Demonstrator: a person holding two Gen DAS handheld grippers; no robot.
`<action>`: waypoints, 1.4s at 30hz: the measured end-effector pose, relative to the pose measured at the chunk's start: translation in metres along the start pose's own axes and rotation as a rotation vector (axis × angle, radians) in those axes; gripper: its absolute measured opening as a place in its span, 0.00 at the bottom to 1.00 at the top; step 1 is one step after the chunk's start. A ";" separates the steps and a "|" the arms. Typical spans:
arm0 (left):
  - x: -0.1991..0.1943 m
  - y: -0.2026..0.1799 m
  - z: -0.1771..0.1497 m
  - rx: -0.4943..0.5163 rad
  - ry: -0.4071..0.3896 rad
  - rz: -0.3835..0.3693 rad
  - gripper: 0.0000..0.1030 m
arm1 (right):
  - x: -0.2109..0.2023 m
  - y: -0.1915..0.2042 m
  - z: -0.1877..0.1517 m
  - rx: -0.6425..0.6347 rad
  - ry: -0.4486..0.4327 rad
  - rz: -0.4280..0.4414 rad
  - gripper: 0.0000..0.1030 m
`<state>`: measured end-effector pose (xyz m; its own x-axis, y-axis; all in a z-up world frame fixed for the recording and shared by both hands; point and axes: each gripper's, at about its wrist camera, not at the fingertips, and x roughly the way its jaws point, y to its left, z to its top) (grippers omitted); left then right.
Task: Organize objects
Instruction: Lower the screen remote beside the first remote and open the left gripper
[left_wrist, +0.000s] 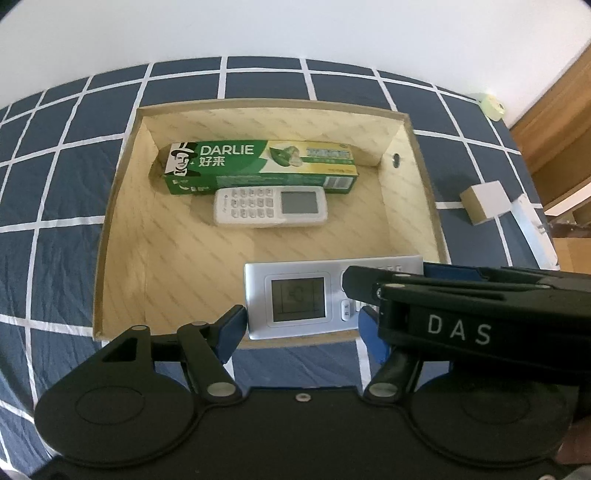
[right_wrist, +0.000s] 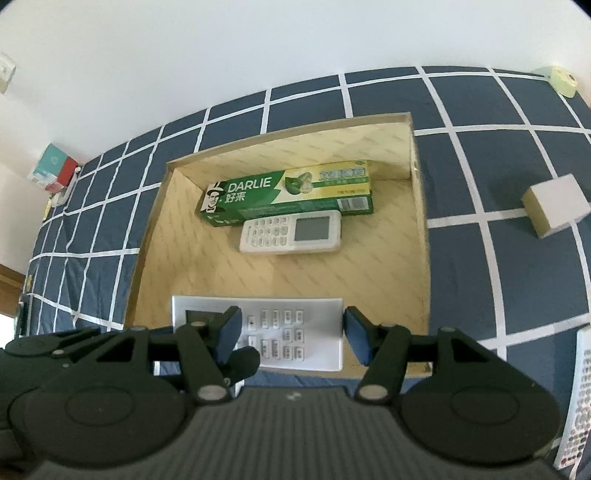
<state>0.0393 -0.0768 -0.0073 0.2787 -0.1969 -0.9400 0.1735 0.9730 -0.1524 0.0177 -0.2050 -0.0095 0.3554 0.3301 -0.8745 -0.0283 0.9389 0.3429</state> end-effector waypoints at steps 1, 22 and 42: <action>0.004 0.003 0.003 -0.004 0.006 -0.003 0.63 | 0.004 0.001 0.004 -0.001 0.006 -0.003 0.59; 0.109 0.051 0.054 -0.040 0.190 -0.050 0.63 | 0.119 -0.012 0.052 0.053 0.191 -0.053 0.59; 0.142 0.069 0.068 -0.033 0.252 -0.072 0.63 | 0.159 -0.018 0.061 0.091 0.240 -0.077 0.59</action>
<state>0.1555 -0.0457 -0.1310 0.0217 -0.2338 -0.9720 0.1524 0.9617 -0.2279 0.1316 -0.1753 -0.1335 0.1210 0.2813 -0.9520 0.0779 0.9534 0.2916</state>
